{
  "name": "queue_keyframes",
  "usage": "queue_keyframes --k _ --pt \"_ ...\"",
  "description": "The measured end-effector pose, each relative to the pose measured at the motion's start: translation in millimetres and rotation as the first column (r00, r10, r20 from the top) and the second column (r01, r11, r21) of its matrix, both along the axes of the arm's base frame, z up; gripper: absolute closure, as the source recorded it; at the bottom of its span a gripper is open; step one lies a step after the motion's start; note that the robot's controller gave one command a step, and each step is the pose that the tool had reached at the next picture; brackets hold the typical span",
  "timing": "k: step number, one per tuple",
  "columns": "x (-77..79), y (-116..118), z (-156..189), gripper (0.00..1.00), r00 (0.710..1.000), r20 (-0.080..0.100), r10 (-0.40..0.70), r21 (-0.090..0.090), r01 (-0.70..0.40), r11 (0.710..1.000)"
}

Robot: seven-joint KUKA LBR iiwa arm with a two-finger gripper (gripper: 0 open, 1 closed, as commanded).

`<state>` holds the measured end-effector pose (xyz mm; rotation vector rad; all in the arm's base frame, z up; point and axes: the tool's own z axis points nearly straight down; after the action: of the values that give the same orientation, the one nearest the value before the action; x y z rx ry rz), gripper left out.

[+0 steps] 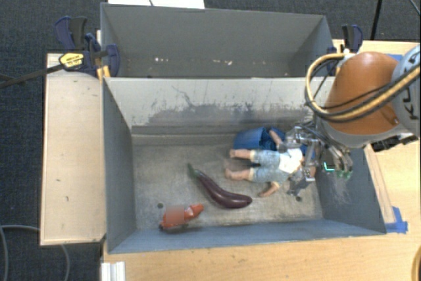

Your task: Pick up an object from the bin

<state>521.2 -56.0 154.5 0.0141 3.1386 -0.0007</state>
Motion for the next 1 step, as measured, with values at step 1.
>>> queue_keyframes --k 1 --pt "18.2 35.7 -77.6 1.0 0.994 0.019 -0.108 0.0 0.108 0.994"
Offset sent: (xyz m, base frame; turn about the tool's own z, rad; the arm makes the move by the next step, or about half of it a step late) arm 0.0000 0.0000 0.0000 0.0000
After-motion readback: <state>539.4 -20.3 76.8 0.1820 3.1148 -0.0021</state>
